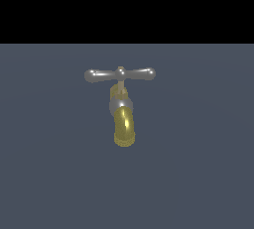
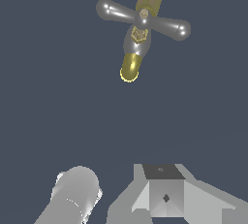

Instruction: Turn on the faucet by rotating a designated handle.

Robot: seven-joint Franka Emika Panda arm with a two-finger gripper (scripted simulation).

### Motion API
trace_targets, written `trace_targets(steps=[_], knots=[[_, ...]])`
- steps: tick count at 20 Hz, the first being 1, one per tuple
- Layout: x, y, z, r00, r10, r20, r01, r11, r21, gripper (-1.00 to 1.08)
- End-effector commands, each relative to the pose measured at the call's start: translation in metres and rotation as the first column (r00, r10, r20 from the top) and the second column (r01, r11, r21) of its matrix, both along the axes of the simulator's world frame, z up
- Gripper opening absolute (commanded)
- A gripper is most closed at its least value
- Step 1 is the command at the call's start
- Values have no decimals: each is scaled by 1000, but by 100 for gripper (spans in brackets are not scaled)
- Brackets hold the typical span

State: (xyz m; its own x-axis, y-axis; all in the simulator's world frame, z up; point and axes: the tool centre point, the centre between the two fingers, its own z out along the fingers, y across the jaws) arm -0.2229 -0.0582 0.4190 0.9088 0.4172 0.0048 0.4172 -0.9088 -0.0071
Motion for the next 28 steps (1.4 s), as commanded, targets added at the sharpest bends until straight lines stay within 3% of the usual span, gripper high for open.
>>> trace_targets(steps=[1, 7, 14, 21, 28], knots=[[6, -6, -11, 998, 62, 0, -62, 998, -1, -100], [23, -20, -37, 979, 204, 0, -204, 979, -3, -100], [45, -32, -67, 931, 365, 0, -365, 931, -6, -100], [69, -40, -96, 858, 514, -2, -514, 858, -8, -100], [93, -45, -125, 765, 644, -3, -644, 765, -11, -100]])
